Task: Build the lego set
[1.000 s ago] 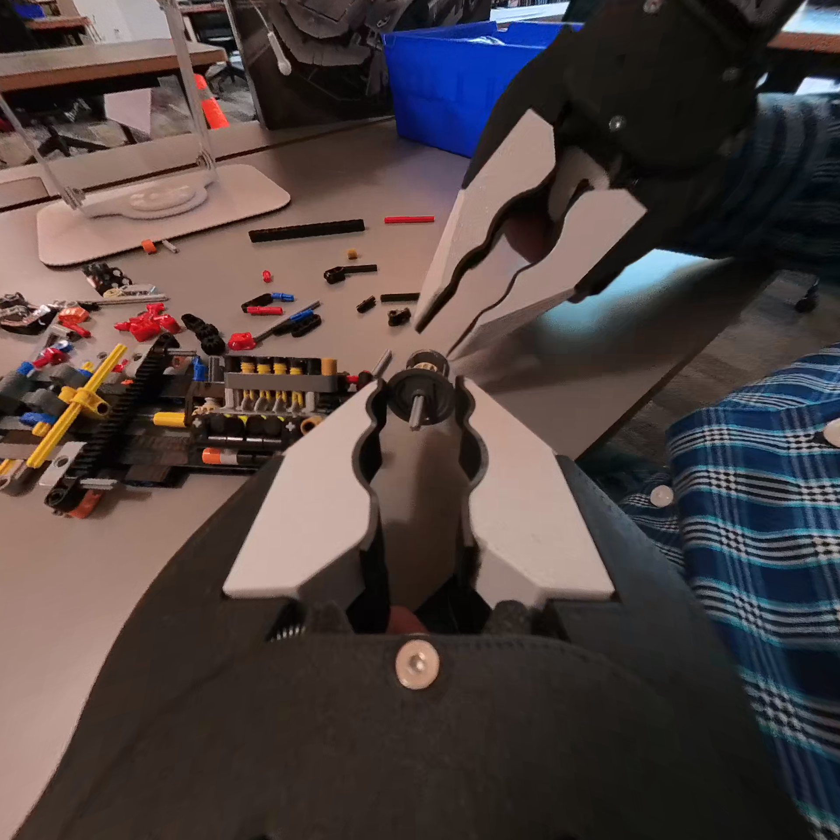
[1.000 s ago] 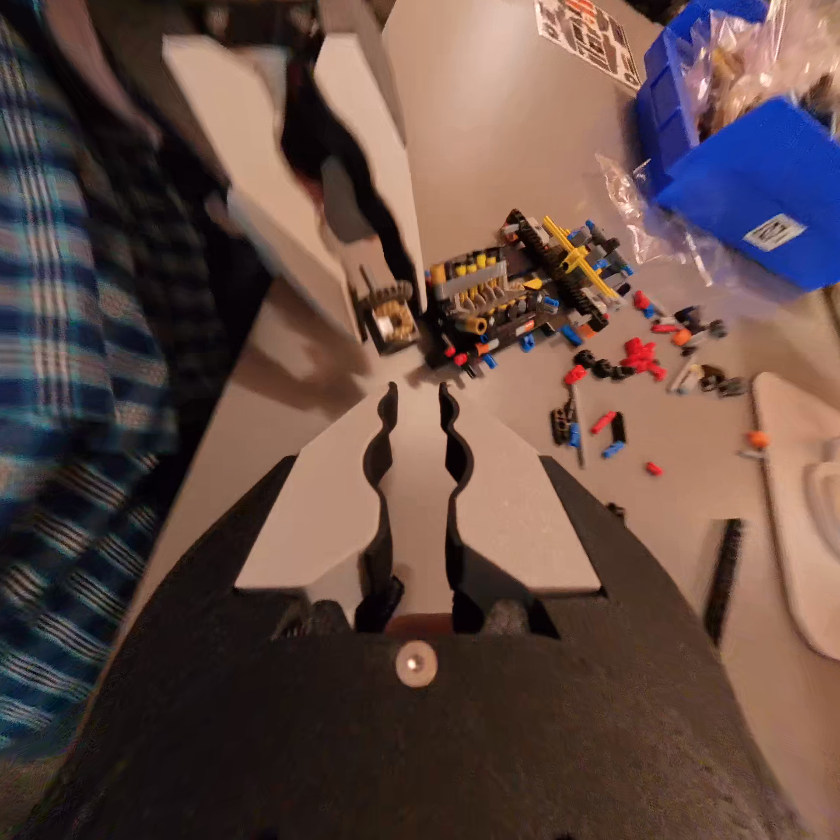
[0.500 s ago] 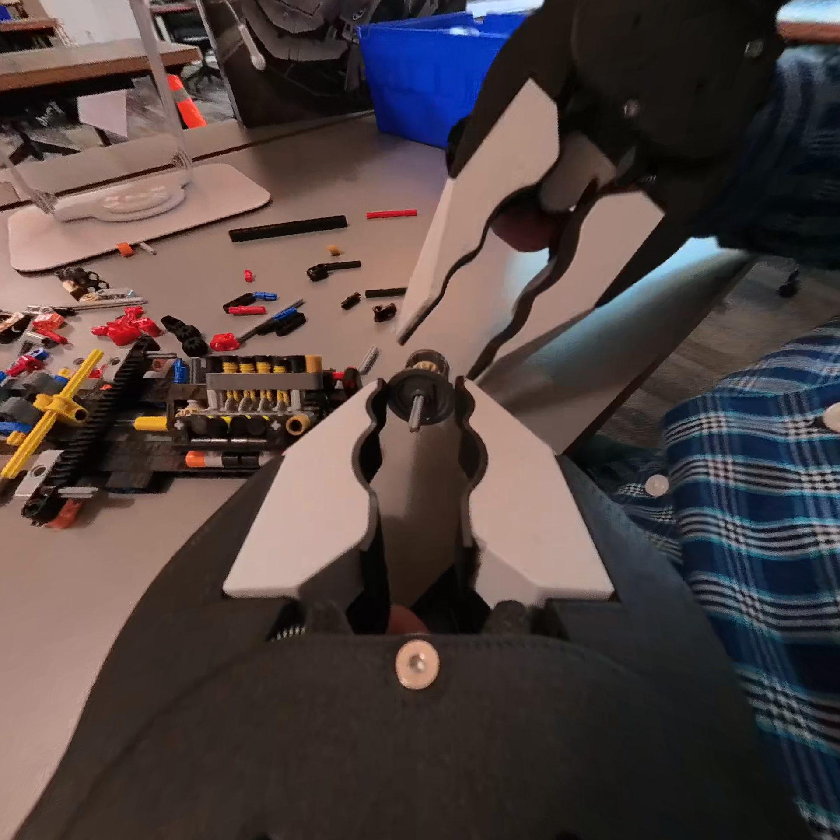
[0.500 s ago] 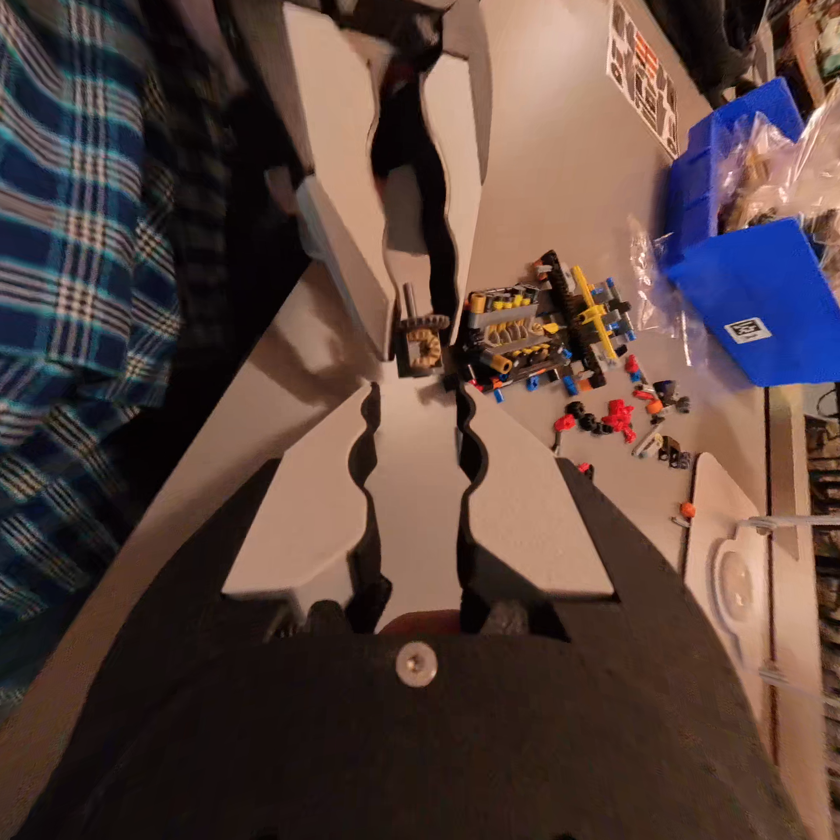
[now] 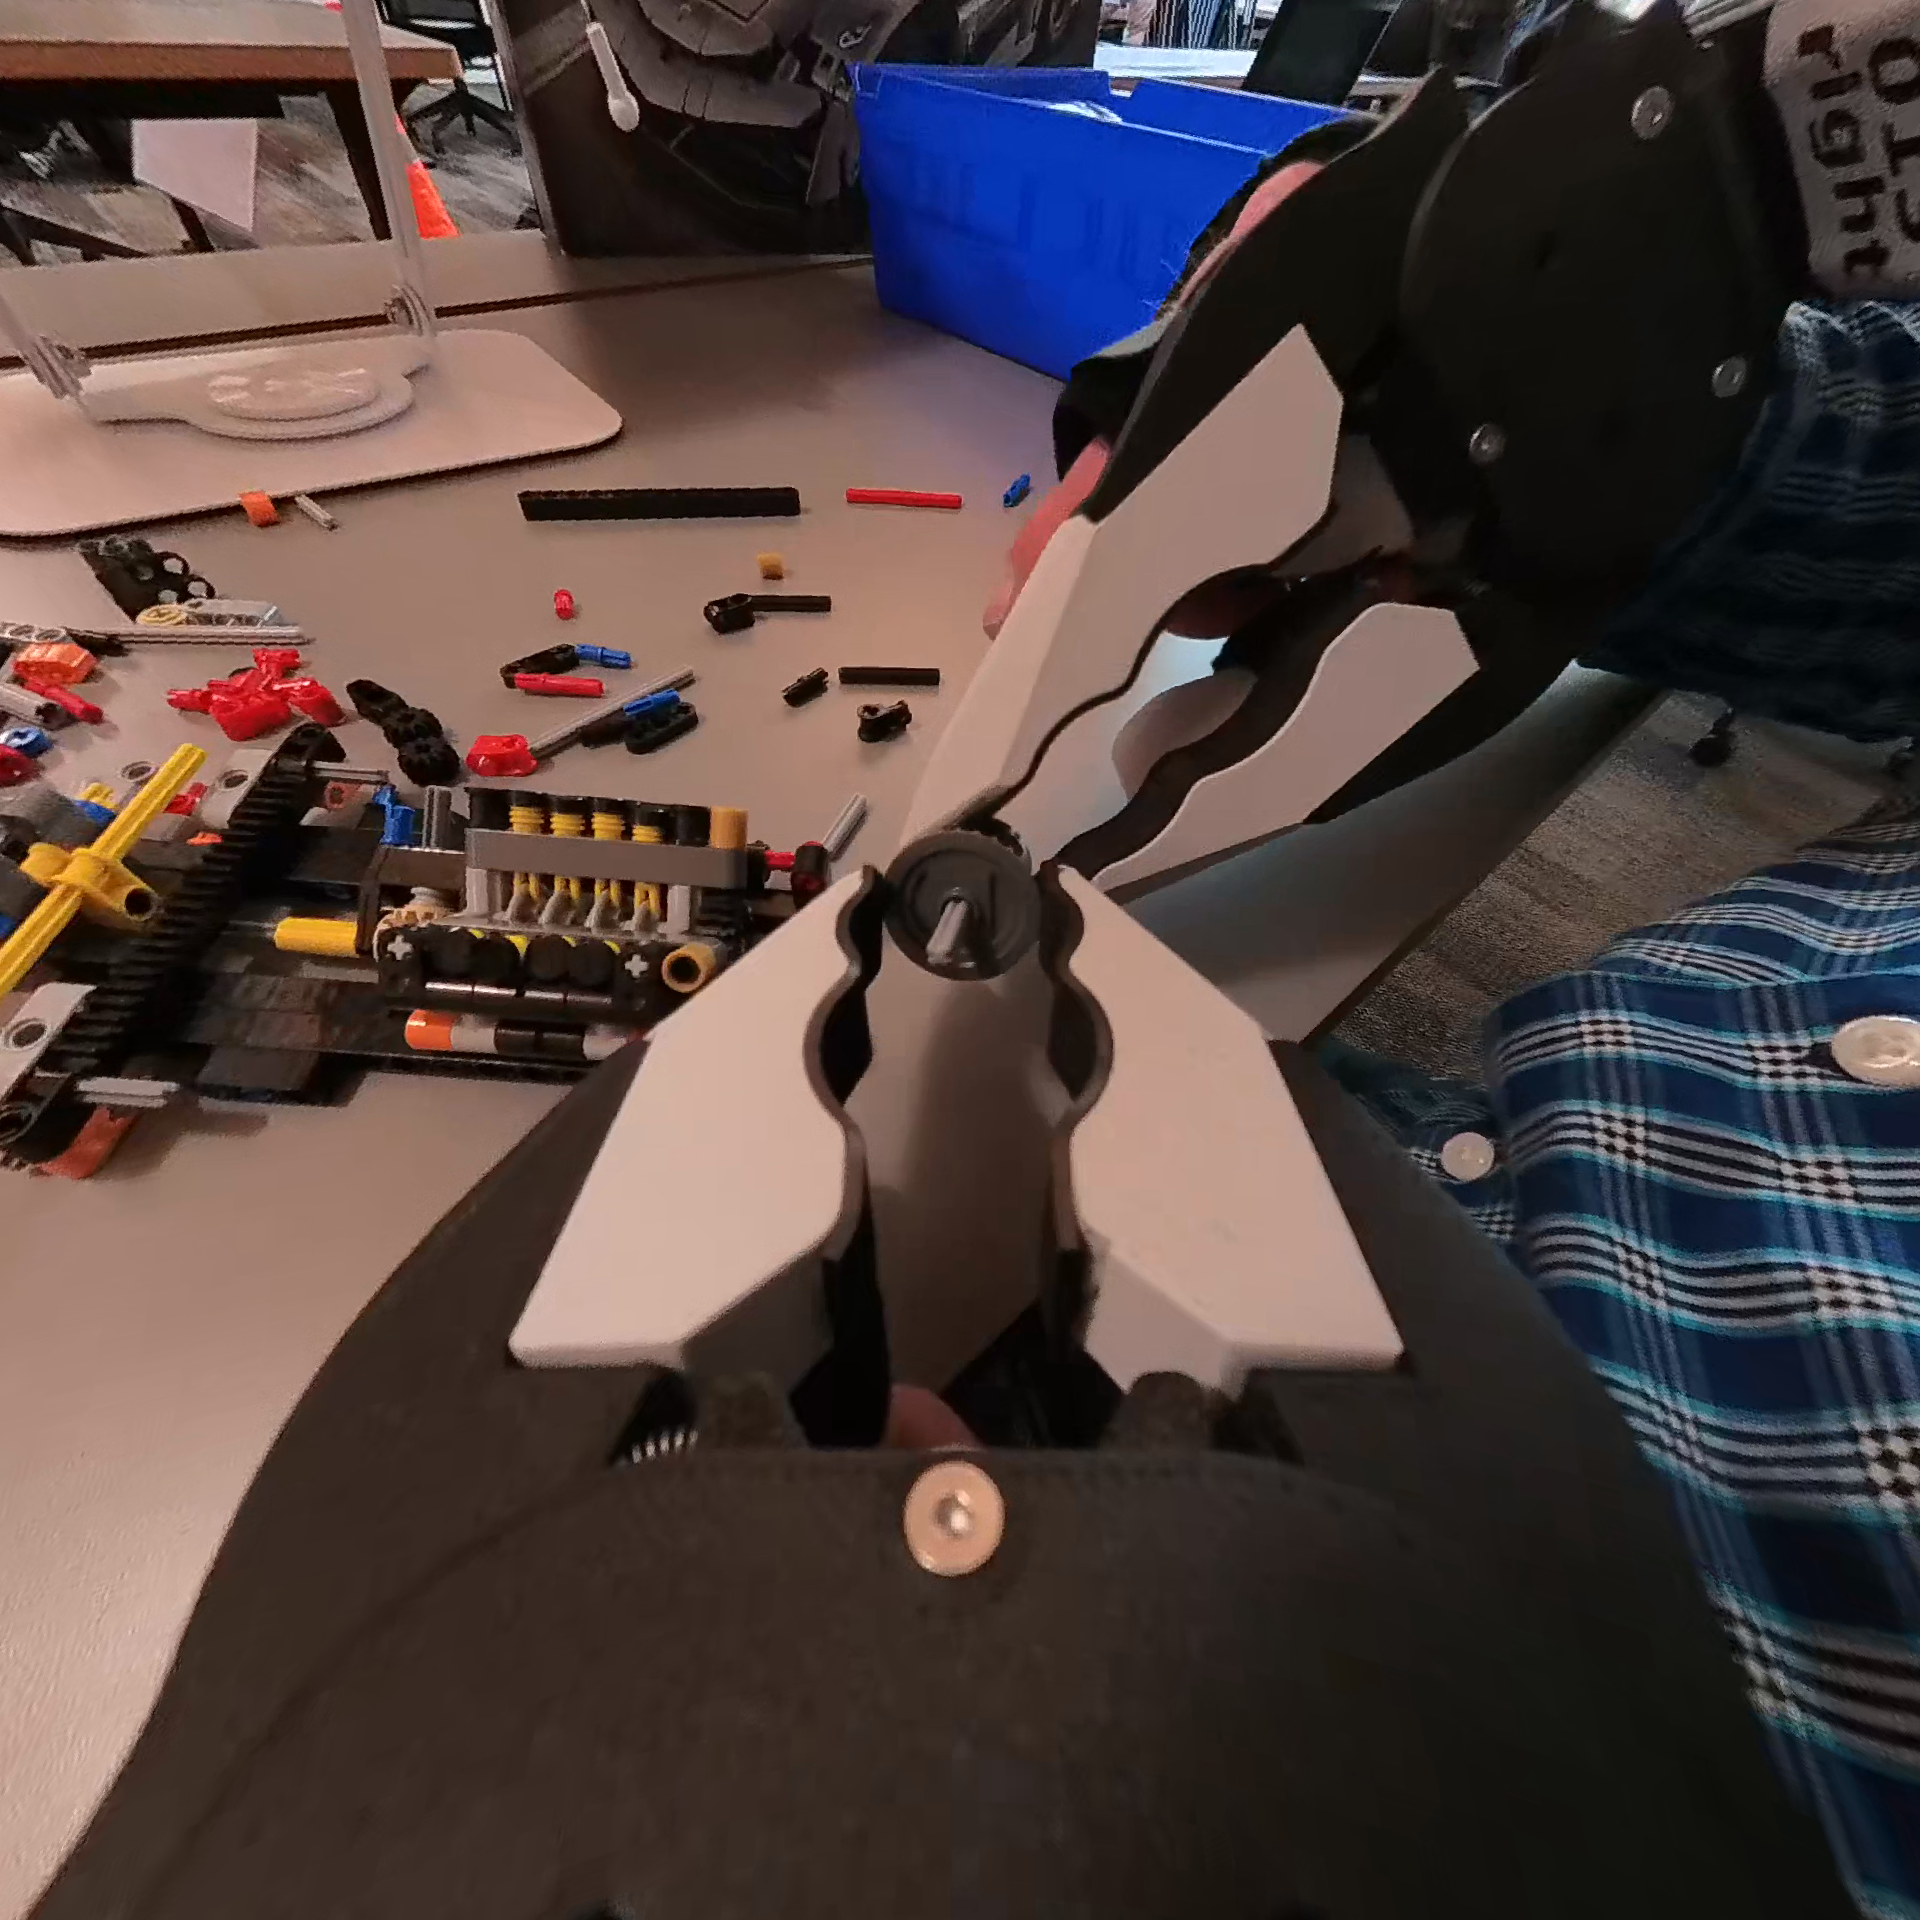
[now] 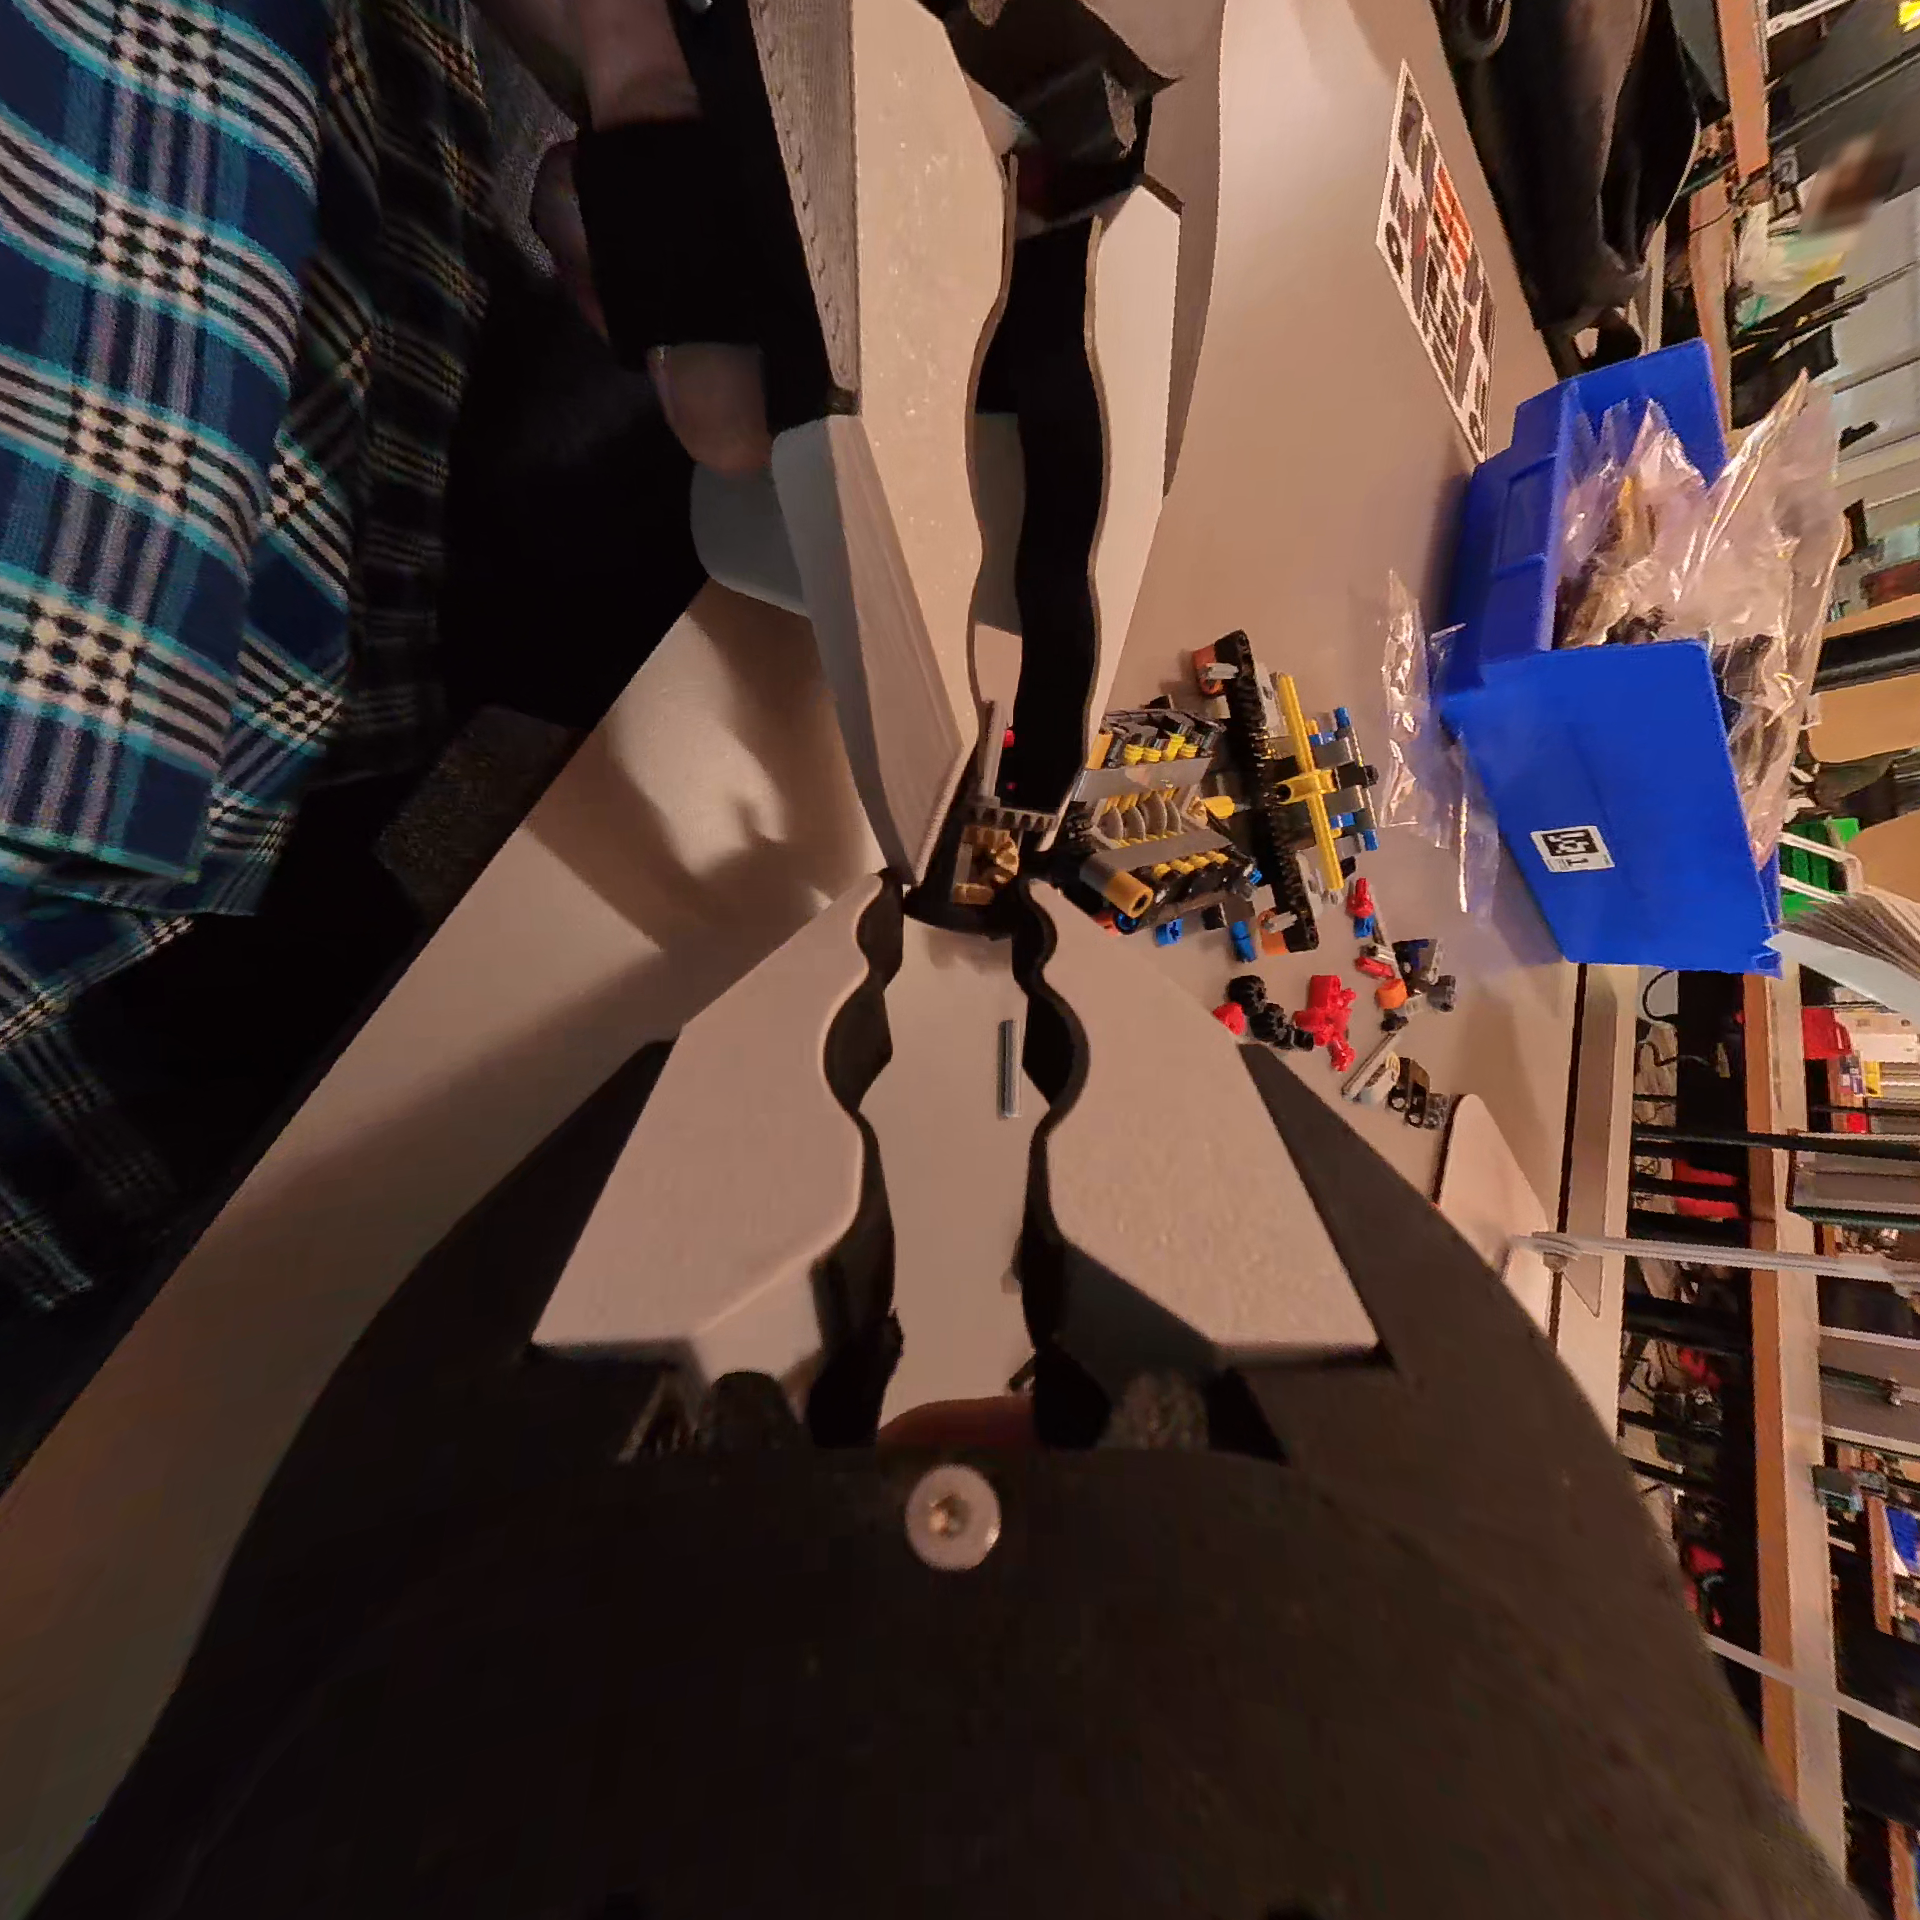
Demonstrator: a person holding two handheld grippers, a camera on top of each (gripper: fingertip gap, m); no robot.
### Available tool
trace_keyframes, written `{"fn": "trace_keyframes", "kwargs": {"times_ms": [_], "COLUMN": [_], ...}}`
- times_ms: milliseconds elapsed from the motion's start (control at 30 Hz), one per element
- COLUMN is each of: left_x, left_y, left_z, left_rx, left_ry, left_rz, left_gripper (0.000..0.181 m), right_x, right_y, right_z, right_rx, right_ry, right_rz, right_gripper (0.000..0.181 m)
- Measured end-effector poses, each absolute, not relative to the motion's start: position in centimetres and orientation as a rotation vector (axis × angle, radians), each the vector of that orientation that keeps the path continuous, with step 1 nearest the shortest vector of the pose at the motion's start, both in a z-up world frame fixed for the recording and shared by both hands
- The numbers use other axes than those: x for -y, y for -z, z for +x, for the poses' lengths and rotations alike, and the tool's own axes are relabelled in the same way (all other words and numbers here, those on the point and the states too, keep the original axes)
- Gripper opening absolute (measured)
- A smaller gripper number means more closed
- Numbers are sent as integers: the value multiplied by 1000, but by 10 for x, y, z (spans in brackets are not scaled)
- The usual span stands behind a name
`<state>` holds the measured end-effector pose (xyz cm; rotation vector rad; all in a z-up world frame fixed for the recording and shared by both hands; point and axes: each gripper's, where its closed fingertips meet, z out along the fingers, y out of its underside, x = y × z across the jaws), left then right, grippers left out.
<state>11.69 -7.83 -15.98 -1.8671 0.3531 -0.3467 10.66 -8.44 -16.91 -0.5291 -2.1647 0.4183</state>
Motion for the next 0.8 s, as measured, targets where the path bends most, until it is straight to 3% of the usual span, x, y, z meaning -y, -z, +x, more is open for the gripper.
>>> {"fn": "trace_keyframes", "kwargs": {"times_ms": [433, 567, 800], "left_x": [86, 90, 91], "left_y": [161, 160, 173], "left_z": [103, 97, 102], "left_rx": [-318, -311, -370], "left_ry": [289, 276, 264], "left_rz": [-1878, -1892, -1968], "left_gripper": [36, 16, 3], "right_x": [79, 78, 82], "right_y": [175, 180, 185], "right_z": [102, 102, 100], "right_rx": [2174, 2179, 2204], "right_ry": [-389, -364, -328], "right_rz": [-510, -485, -414], "right_gripper": [18, 18, 19]}}
